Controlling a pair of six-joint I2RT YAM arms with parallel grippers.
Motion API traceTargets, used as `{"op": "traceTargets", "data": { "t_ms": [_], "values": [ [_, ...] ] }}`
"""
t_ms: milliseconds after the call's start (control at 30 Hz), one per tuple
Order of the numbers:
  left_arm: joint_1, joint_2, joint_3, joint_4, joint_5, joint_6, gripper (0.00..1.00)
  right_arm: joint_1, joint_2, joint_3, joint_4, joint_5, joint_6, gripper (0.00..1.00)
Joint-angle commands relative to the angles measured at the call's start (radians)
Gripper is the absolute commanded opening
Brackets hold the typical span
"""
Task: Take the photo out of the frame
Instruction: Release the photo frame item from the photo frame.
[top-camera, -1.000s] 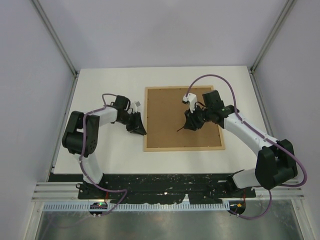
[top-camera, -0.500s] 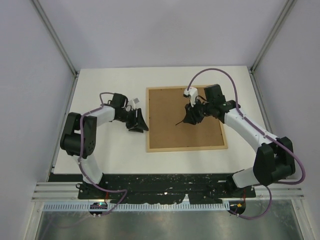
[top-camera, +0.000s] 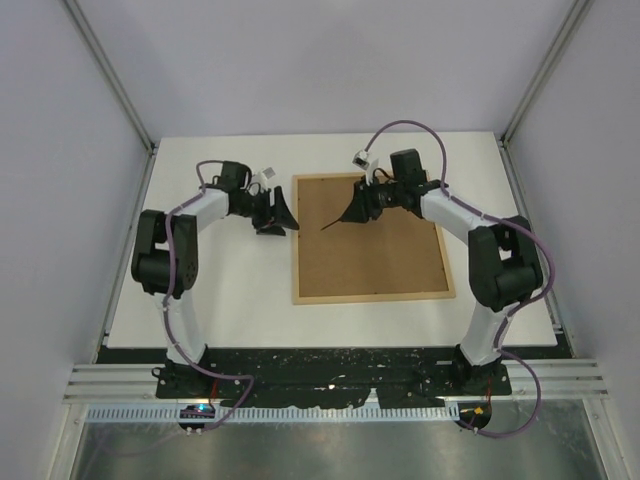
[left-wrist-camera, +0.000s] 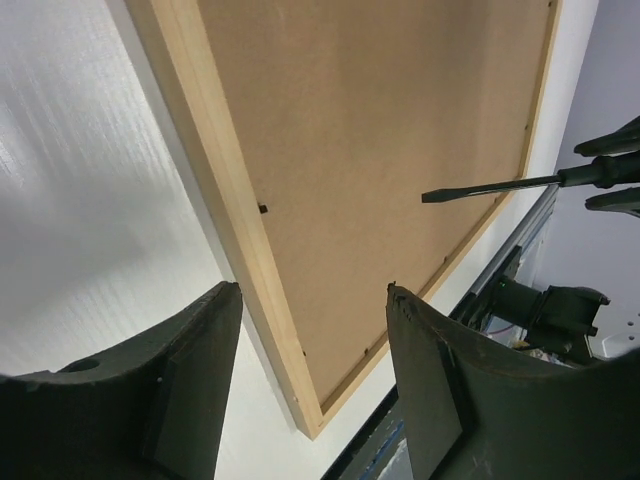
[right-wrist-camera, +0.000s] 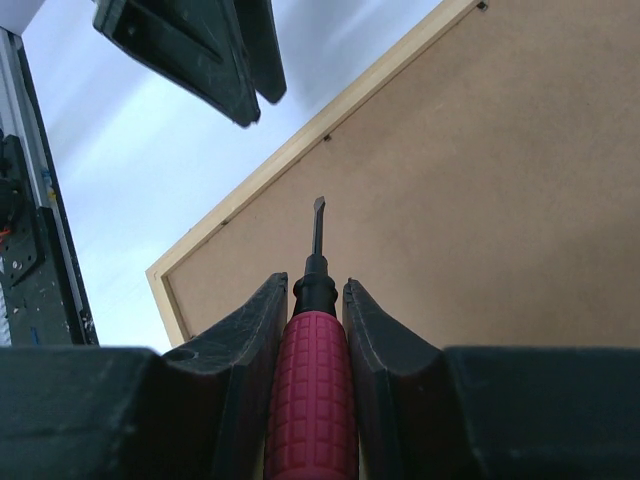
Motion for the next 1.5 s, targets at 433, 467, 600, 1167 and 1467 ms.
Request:
{"op": "traceTargets", "data": {
  "t_ms": [433,467,600,1167,1467],
  "values": [
    [-0.003,0.137,0.037,0.075,0.078,-0.096,0.64,0.008,0.241,0.115,0.257,-0.179,0.013,0.08],
    [-0.003,0.143,0.037,0.079,0.081,-0.102,0.64,0.011,0.249,0.115,0.248,-0.164,-0.006,0.08],
    [-0.003,0.151,0.031,0.092,0.088,-0.116,0.64,0.023,0.266,0.122,0.228,-0.131,-0.039,0.08],
    [-0.003,0.147,-0.016,0.151,0.105,-0.177,0.59,0.129,0.295,0.152,0.154,0.056,-0.097,0.08],
    [-0.006,0.156,-0.024,0.148,0.093,-0.179,0.54,0.16,0.303,0.174,0.128,0.125,-0.117,0.08]
  ]
}}
